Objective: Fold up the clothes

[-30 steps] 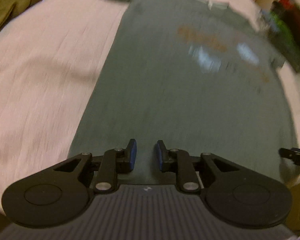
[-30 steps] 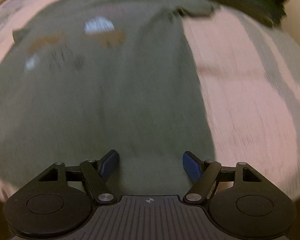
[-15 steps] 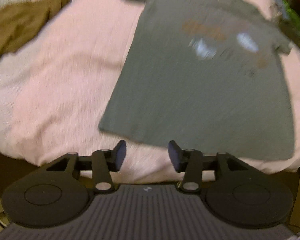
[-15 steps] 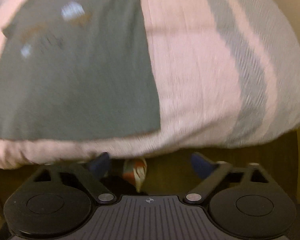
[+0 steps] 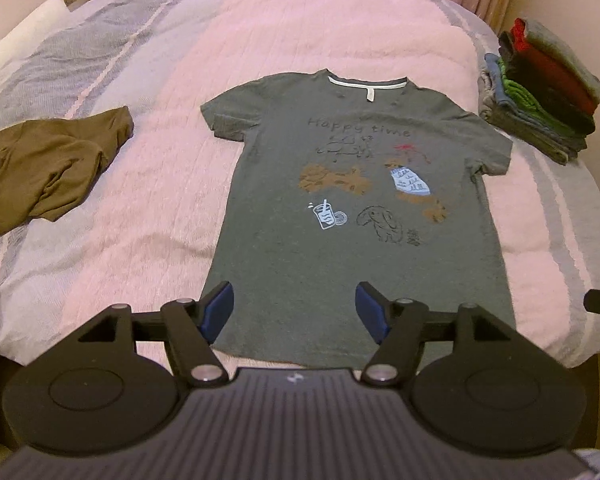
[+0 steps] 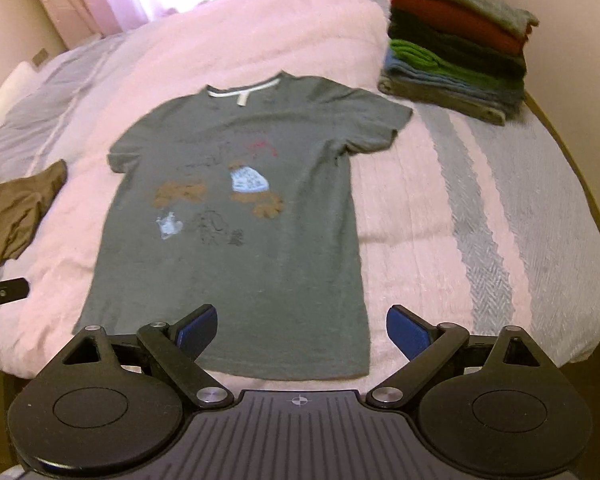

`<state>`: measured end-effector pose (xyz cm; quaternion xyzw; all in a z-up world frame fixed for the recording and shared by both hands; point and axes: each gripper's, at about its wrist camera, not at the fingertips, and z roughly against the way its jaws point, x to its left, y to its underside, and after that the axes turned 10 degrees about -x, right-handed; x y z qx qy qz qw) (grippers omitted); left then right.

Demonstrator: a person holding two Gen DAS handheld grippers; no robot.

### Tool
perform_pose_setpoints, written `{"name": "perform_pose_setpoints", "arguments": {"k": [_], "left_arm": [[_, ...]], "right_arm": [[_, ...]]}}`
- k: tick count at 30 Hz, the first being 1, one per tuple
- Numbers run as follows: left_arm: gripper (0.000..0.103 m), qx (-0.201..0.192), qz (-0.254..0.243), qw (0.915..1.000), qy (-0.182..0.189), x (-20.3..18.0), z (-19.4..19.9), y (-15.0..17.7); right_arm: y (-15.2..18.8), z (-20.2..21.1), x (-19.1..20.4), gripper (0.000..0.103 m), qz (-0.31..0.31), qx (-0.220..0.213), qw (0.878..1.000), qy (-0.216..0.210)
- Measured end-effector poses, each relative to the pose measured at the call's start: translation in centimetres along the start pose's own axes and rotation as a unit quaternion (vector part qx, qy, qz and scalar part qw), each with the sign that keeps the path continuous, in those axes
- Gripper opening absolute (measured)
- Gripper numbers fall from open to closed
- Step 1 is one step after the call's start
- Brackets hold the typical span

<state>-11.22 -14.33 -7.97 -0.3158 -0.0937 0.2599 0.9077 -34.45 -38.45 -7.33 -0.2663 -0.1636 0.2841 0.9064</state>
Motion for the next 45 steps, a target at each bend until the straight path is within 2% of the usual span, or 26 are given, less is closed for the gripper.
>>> {"name": "perform_pose_setpoints", "arguments": {"k": [6, 15, 45], "left_arm": [[0.065, -0.006, -0.006, 0.9998, -0.018, -1.1, 1.8, 0.1], [0.065, -0.019, -0.017, 0.9995, -0.02, -2.2, 3.4, 0.3], [0.072, 0.01, -0.039, 0.9989, -0.026, -3.7, 2.9, 2.2]], "right_arm": [[0.8, 0.5, 0.7, 0.094, 0.01, 0.006, 1.0, -0.02], [1.2, 1.4, 1.5, 0.094, 0.031, 0.003, 0.999, -0.035], [2.1, 1.0, 1.8, 0.094, 0.046, 0.023, 0.998, -0.036]]}}
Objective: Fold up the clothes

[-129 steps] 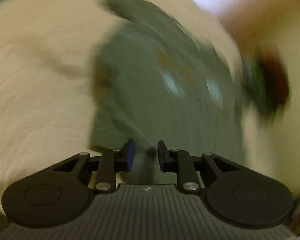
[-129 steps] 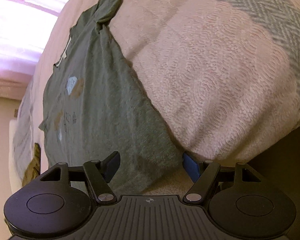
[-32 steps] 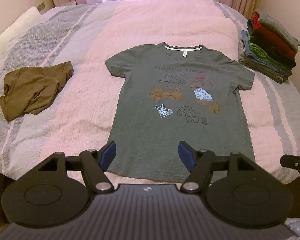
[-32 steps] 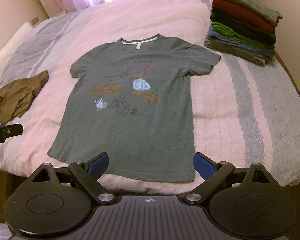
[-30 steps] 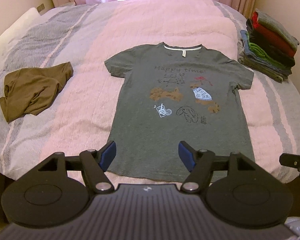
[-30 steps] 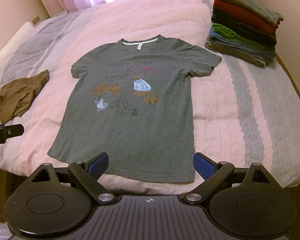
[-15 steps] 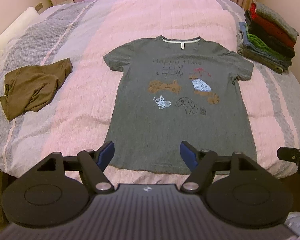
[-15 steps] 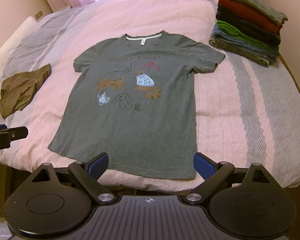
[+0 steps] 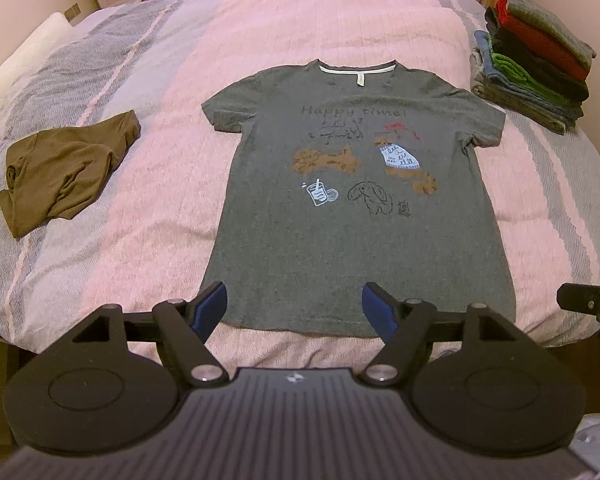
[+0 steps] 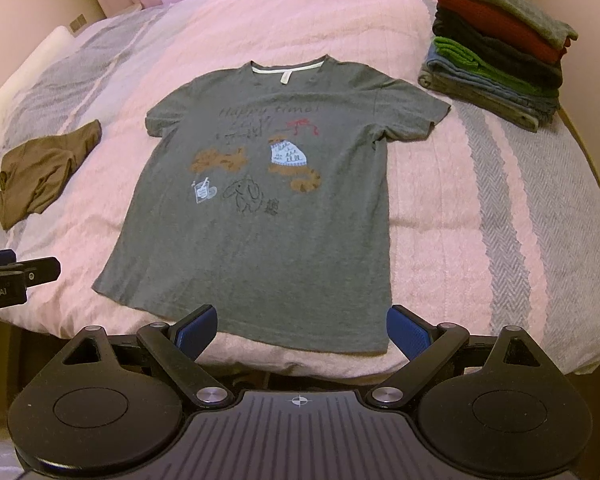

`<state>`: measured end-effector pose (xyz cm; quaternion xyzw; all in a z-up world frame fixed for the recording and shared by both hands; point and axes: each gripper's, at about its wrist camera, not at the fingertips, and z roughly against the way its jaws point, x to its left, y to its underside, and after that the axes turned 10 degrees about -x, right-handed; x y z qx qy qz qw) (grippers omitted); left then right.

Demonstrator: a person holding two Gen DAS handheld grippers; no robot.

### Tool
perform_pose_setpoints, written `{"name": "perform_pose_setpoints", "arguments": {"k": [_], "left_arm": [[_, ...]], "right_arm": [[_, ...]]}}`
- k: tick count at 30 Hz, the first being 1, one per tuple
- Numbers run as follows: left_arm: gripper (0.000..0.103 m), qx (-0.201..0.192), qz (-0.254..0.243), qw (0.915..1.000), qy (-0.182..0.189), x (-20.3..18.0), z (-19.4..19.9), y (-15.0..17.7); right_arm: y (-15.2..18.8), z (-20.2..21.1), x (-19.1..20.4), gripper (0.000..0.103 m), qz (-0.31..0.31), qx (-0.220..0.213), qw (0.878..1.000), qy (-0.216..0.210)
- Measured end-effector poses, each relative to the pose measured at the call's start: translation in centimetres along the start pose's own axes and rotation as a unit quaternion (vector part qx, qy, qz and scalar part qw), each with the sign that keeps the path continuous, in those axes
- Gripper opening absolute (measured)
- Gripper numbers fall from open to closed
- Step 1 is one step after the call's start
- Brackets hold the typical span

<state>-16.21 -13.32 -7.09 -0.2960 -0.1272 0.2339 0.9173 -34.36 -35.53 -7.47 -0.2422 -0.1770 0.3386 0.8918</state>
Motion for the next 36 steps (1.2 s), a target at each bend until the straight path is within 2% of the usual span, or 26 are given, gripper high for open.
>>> {"name": "perform_pose_setpoints", "arguments": {"k": [10, 20, 27, 36], "left_arm": [[0.072, 0.007, -0.006, 1.0, -0.001, -0.4, -0.3, -0.2], [0.072, 0.042, 0.001, 0.9991, 0.006, 0.3, -2.8, 0.5], [0.072, 0.071, 0.022, 0.9971, 0.016, 2.6, -8.0, 1.0], [0.072, 0.084, -0.004, 0.9959, 0.034, 4.4, -17.5, -2.0]], "right_arm": [[-0.2, 0.0, -0.6, 0.094, -0.003, 0.006, 1.0, 0.0], [0.1, -2.0, -0.8, 0.094, -0.012, 0.038, 0.999, 0.004], [0.2, -7.3, -2.0, 0.094, -0.04, 0.077, 0.996, 0.026], [-2.3, -15.4, -2.5, 0.094, -0.048, 0.1, 0.992, 0.065]]}}
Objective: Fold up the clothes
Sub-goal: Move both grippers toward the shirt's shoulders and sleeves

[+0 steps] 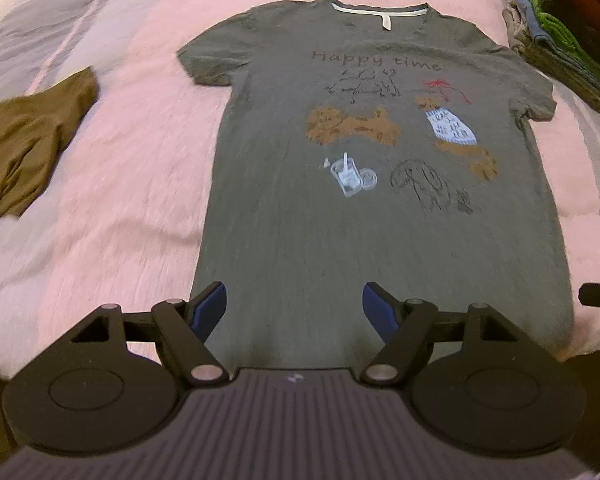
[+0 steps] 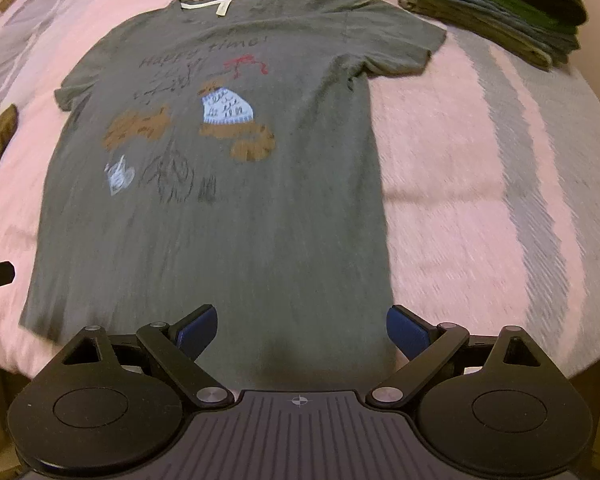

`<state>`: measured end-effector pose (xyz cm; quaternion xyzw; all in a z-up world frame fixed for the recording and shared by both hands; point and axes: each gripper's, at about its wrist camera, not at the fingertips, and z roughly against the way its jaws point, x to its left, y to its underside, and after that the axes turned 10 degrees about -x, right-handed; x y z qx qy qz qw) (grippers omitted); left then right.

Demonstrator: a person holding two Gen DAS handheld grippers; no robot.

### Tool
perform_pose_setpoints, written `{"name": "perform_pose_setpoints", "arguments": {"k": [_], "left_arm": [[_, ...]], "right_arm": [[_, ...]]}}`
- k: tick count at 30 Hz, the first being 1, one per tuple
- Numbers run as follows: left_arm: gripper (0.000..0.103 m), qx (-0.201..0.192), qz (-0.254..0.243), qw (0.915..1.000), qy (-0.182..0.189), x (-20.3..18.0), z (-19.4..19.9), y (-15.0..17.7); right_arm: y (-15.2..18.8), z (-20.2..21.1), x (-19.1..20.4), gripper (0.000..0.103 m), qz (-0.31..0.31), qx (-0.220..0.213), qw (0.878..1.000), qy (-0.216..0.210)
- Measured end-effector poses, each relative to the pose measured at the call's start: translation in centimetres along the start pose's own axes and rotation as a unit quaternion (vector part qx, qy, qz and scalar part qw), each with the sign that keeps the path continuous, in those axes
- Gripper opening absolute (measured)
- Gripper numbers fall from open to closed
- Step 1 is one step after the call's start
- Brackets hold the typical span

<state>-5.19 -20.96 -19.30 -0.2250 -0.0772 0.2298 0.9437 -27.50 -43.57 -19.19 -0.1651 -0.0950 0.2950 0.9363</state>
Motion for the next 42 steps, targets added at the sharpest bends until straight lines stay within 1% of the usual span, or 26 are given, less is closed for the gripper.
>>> {"name": "perform_pose_setpoints", "arguments": {"k": [3, 6, 11, 14, 16, 19, 20, 21, 22, 23, 24, 25, 26, 27, 28, 31, 33, 34, 35, 36, 37, 38, 39, 40, 41, 42], "left_arm": [[0.071, -0.005, -0.013, 0.9998, 0.014, 0.8, -3.0, -1.6], [0.066, -0.01, -0.029, 0.9992, 0.023, 1.8, -6.1, -3.4], [0.062, -0.031, -0.049, 0.9977, 0.035, 3.7, -10.4, -7.1], [0.06, -0.049, -0.05, 0.9972, 0.028, 5.1, -12.7, -9.4], [0.06, -0.059, -0.027, 0.9976, 0.022, 6.9, -14.2, -10.8], [0.06, -0.067, 0.06, 0.9957, 0.023, 10.7, -16.4, -12.5], [0.06, -0.07, 0.102, 0.992, 0.025, 12.4, -17.1, -12.7], [0.061, -0.073, 0.149, 0.9856, 0.03, 14.1, -17.9, -12.9], [0.06, -0.076, 0.194, 0.9774, 0.037, 15.8, -18.6, -12.9], [0.06, -0.08, 0.24, 0.9662, 0.049, 17.3, -19.3, -12.7], [0.06, -0.086, 0.294, 0.9495, 0.066, 18.8, -20.1, -12.4], [0.06, -0.091, 0.348, 0.9293, 0.083, 20.2, -21.0, -12.0], [0.06, -0.093, 0.402, 0.9052, 0.101, 21.3, -22.0, -11.5], [0.059, -0.098, 0.452, 0.8788, 0.119, 22.1, -23.0, -10.9], [0.058, -0.104, 0.487, 0.8573, 0.132, 22.5, -23.9, -10.4], [0.055, -0.127, 0.55, 0.8106, 0.156, 22.7, -26.0, -9.5], [0.047, -0.148, 0.579, 0.7848, 0.163, 22.7, -27.2, -8.9], [0.035, -0.152, 0.589, 0.7769, 0.163, 22.7, -27.7, -8.7], [0.03, -0.155, 0.595, 0.7719, 0.162, 22.7, -28.1, -8.6], [0.02, -0.156, 0.596, 0.7717, 0.158, 22.7, -28.5, -8.8], [0.013, -0.157, 0.589, 0.7784, 0.15, 22.6, -28.6, -9.1], [0.006, -0.158, 0.573, 0.7926, 0.135, 22.4, -28.6, -9.6], [0.004, -0.162, 0.548, 0.8129, 0.115, 22.1, -28.3, -10.4], [0.004, -0.168, 0.511, 0.8383, 0.09, 21.6, -27.8, -11.3], [0.003, -0.18, 0.454, 0.8705, 0.062, 20.5, -26.9, -12.5], [0.003, -0.196, 0.381, 0.903, 0.033, 19.0, -25.9, -14.0]], "right_arm": [[-1.6, -2.4, 0.6, 0.094, 0.006, -0.005, 1.0, 0.006], [-3.5, -4.7, 0.8, 0.094, 0.016, -0.021, 1.0, 0.017], [-7.2, -8.4, -0.9, 0.094, 0.007, -0.053, 0.998, 0.027], [-9.3, -10.0, -2.1, 0.094, -0.007, -0.069, 0.997, 0.034], [-10.6, -10.9, -2.7, 0.094, -0.013, -0.076, 0.996, 0.043], [-11.9, -11.9, -3.4, 0.094, -0.022, -0.078, 0.995, 0.06], [-12.2, -12.1, -3.5, 0.094, -0.027, -0.077, 0.994, 0.065], [-12.3, -12.4, -3.7, 0.094, -0.033, -0.076, 0.994, 0.07], [-12.3, -12.6, -3.8, 0.094, -0.039, -0.073, 0.994, 0.073], [-12.4, -12.9, -4.0, 0.094, -0.045, -0.07, 0.994, 0.075], [-12.4, -13.1, -4.0, 0.094, -0.052, -0.067, 0.993, 0.078], [-12.4, -13.4, -4.0, 0.094, -0.059, -0.065, 0.993, 0.08], [-12.4, -13.5, -4.0, 0.094, -0.064, -0.063, 0.993, 0.082], [-12.4, -13.7, -3.9, 0.094, -0.069, -0.061, 0.992, 0.084], [-12.4, -13.8, -3.7, 0.094, -0.074, -0.06, 0.992, 0.085], [-12.3, -14.2, -3.2, 0.094, -0.087, -0.057, 0.991, 0.085], [-12.3, -14.6, -2.9, 0.094, -0.093, -0.052, 0.991, 0.086], [-12.3, -14.7, -2.8, 0.094, -0.094, -0.05, 0.991, 0.087], [-12.3, -14.9, -2.7, 0.094, -0.095, -0.048, 0.991, 0.087], [-12.4, -15.1, -2.6, 0.094, -0.095, -0.047, 0.991, 0.086], [-12.4, -15.1, -2.5, 0.094, -0.095, -0.047, 0.991, 0.085], [-12.4, -15.2, -2.5, 0.094, -0.095, -0.048, 0.991, 0.086], [-12.5, -15.3, -2.6, 0.094, -0.095, -0.047, 0.991, 0.086], [-12.6, -15.4, -2.6, 0.094, -0.096, -0.048, 0.99, 0.087], [-12.7, -15.4, -2.8, 0.094, -0.098, -0.049, 0.99, 0.088], [-12.8, -15.5, -2.9, 0.094, -0.1, -0.049, 0.99, 0.089]]}}
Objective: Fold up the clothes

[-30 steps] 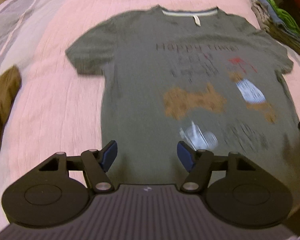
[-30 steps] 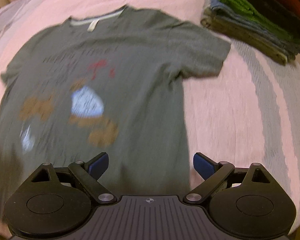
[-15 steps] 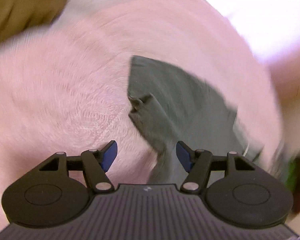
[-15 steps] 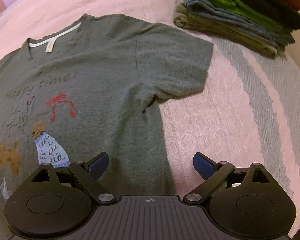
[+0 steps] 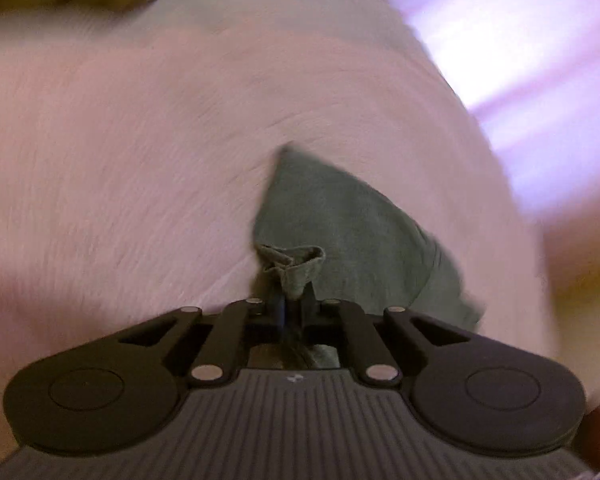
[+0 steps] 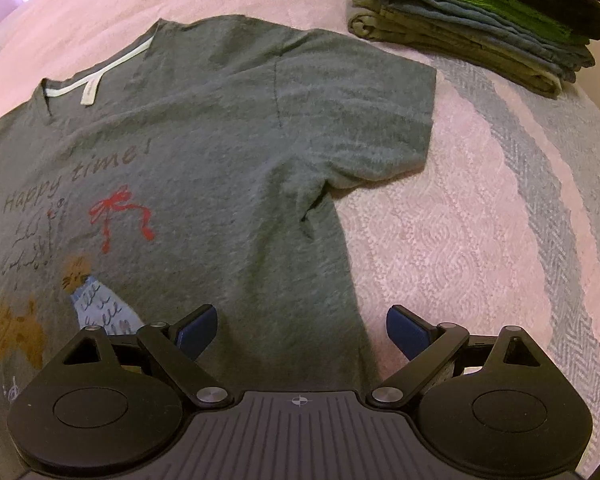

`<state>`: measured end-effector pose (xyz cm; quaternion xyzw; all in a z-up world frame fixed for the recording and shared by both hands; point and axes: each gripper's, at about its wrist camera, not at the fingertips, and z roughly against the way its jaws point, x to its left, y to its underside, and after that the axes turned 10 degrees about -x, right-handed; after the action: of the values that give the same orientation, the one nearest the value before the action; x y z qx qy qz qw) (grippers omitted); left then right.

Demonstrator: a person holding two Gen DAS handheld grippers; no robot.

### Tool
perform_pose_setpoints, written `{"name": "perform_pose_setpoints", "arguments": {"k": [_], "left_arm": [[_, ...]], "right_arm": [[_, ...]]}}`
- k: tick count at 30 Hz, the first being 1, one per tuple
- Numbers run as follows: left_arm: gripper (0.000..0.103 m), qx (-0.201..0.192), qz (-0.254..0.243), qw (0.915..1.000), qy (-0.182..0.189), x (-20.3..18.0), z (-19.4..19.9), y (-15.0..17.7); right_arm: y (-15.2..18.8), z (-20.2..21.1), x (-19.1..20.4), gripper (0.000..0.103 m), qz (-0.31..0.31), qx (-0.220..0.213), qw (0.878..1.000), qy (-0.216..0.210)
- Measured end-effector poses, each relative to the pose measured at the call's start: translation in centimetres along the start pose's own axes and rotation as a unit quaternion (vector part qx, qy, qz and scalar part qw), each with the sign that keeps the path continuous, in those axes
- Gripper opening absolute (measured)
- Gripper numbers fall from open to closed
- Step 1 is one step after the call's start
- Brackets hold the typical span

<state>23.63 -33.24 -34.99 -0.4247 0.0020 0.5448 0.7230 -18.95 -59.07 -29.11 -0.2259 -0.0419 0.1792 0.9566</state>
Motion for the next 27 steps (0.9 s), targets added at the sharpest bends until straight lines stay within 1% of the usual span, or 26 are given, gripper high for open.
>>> {"name": "perform_pose_setpoints", "arguments": {"k": [1, 2, 3, 4, 5, 6, 7, 8, 9, 10, 11, 12, 13, 14, 15, 17, 18, 20, 21, 22, 23, 24, 25, 26, 27], "left_arm": [[0.003, -0.02, -0.091, 0.9957, -0.003, -2.5, 0.6, 0.0], [0.003, -0.045, -0.194, 0.98, 0.001, -5.3, 1.3, 0.5], [0.003, -0.066, -0.294, 0.9536, 0.012, -7.9, 1.9, 1.7], [0.003, -0.081, -0.379, 0.9215, 0.028, -10.0, 2.3, 3.2], [0.003, -0.083, -0.451, 0.8879, 0.041, -11.6, 2.5, 4.9], [0.003, -0.069, -0.506, 0.8582, 0.052, -12.3, 2.2, 6.7], [0.005, -0.054, -0.559, 0.8248, 0.063, -13.1, 2.0, 8.5], [0.006, -0.04, -0.61, 0.7879, 0.074, -13.9, 1.7, 10.3], [0.007, -0.024, -0.643, 0.7613, 0.078, -14.3, 1.3, 11.7], [0.009, -0.013, -0.651, 0.7553, 0.076, -14.1, 1.0, 12.2], [0.009, -0.012, -0.653, 0.7536, 0.076, -13.8, 0.9, 12.4], [0.01, -0.011, -0.651, 0.7549, 0.082, -13.5, 1.0, 12.3], [0.018, -0.008, -0.641, 0.7615, 0.096, -13.2, 1.4, 11.7], [0.025, 0.0, -0.625, 0.7729, 0.107, -12.9, 1.7, 11.0], [0.028, 0.013, -0.604, 0.7878, 0.12, -12.6, 2.2, 10.1], [0.028, 0.037, -0.556, 0.8171, 0.149, -12.5, 3.0, 8.3], [0.028, 0.043, -0.526, 0.8327, 0.168, -12.3, 3.6, 7.2], [0.026, 0.043, -0.464, 0.8612, 0.204, -12.4, 4.0, 5.2], [0.025, 0.04, -0.432, 0.8751, 0.214, -12.4, 4.0, 4.4], [0.025, 0.049, -0.403, 0.8886, 0.212, -12.4, 3.5, 4.0], [0.025, 0.072, -0.378, 0.9009, 0.2, -12.5, 2.3, 3.9], [0.025, 0.098, -0.36, 0.9104, 0.179, -12.5, 1.0, 4.1], [0.022, 0.131, -0.35, 0.916, 0.147, -12.4, -0.7, 4.7], [0.02, 0.149, -0.331, 0.9233, 0.126, -12.2, -1.7, 5.1], [0.02, 0.147, -0.301, 0.9343, 0.12, -12.0, -2.0, 5.0]], "right_arm": [[-0.1, -0.1, -0.1, 0.094, -0.003, 0.001, 1.0, 0.001], [-0.2, -0.2, -0.3, 0.094, -0.005, 0.001, 1.0, 0.002], [-0.4, -0.2, -0.4, 0.094, -0.009, 0.003, 1.0, 0.003], [-0.5, -0.3, -0.6, 0.094, -0.012, 0.004, 1.0, 0.003], [-0.6, -0.3, -0.7, 0.094, -0.014, 0.004, 1.0, 0.002], [-0.7, -0.4, -0.8, 0.094, -0.016, 0.005, 1.0, 0.001], [-0.7, -0.5, -0.9, 0.094, -0.018, 0.005, 1.0, 0.0], [-0.8, -0.5, -1.0, 0.094, -0.019, 0.006, 1.0, -0.001], [-0.9, -0.6, -1.1, 0.094, -0.02, 0.007, 1.0, -0.002], [-0.9, -0.6, -1.2, 0.094, -0.021, 0.008, 1.0, -0.002], [-0.9, -0.7, -1.3, 0.094, -0.022, 0.008, 1.0, -0.003], [-0.9, -0.7, -1.6, 0.094, -0.025, 0.007, 1.0, -0.003], [-0.9, -0.7, -1.8, 0.094, -0.027, 0.006, 1.0, -0.004], [-0.9, -0.7, -2.0, 0.094, -0.029, 0.006, 1.0, -0.004], [-0.9, -0.8, -2.3, 0.094, -0.034, 0.005, 0.999, -0.004], [-0.8, -0.9, -3.1, 0.094, -0.052, 0.006, 0.999, -0.006], [-0.9, -1.0, -3.6, 0.094, -0.066, 0.004, 0.998, -0.01], [-0.9, -1.0, -4.9, 0.094, -0.108, -0.006, 0.994, -0.027], [-1.0, -1.0, -5.7, 0.094, -0.135, -0.014, 0.99, -0.039], [-0.9, -1.1, -6.7, 0.094, -0.171, -0.026, 0.983, -0.055], [-0.8, -1.3, -7.8, 0.094, -0.213, -0.04, 0.973, -0.074], [-0.6, -1.5, -9.0, 0.094, -0.255, -0.055, 0.961, -0.092], [-0.3, -1.7, -10.3, 0.094, -0.301, -0.07, 0.945, -0.11], [0.1, -2.2, -11.6, 0.093, -0.348, -0.082, 0.926, -0.123], [0.6, -2.7, -12.9, 0.093, -0.39, -0.092, 0.906, -0.134]]}}
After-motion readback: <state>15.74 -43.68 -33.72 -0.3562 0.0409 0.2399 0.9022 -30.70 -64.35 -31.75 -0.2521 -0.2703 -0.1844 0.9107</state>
